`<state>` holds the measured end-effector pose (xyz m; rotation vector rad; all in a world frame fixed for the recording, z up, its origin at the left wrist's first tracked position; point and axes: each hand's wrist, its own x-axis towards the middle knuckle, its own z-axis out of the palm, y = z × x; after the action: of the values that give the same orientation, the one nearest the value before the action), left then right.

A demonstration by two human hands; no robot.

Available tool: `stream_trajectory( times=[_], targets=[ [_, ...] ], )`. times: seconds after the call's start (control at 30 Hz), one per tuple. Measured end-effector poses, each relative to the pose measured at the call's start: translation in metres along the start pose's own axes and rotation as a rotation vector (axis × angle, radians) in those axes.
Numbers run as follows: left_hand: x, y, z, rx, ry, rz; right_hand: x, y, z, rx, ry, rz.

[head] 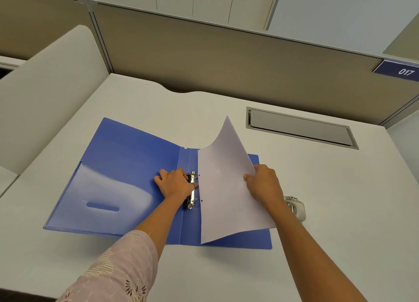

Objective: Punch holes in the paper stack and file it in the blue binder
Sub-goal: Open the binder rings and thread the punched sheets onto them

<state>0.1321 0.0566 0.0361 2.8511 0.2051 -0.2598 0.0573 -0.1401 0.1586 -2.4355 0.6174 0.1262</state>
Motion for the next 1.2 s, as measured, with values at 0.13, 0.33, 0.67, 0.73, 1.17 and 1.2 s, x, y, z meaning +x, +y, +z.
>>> stream_trajectory(
  times=[0.13,0.33,0.67,0.73,1.17,1.2],
  targets=[
    [0.000,0.000,0.000,-0.003,0.006,0.007,-0.002,-0.001,-0.003,-0.028,0.006,-0.005],
    [0.000,0.000,0.002,-0.005,0.011,0.005,-0.004,-0.003,-0.006,0.035,0.002,0.017],
    [0.002,0.000,0.004,0.004,0.016,-0.003,-0.006,-0.024,-0.010,0.057,-0.017,-0.054],
    [0.002,0.000,0.003,0.005,0.010,-0.003,-0.006,-0.028,-0.012,0.047,-0.020,-0.054],
    [0.003,-0.004,-0.002,-0.101,-0.036,-0.035,-0.012,-0.044,-0.014,-0.047,-0.041,-0.086],
    [0.002,-0.004,-0.002,-0.104,-0.038,-0.034,-0.012,-0.046,-0.014,-0.060,-0.036,-0.088]
  ],
)
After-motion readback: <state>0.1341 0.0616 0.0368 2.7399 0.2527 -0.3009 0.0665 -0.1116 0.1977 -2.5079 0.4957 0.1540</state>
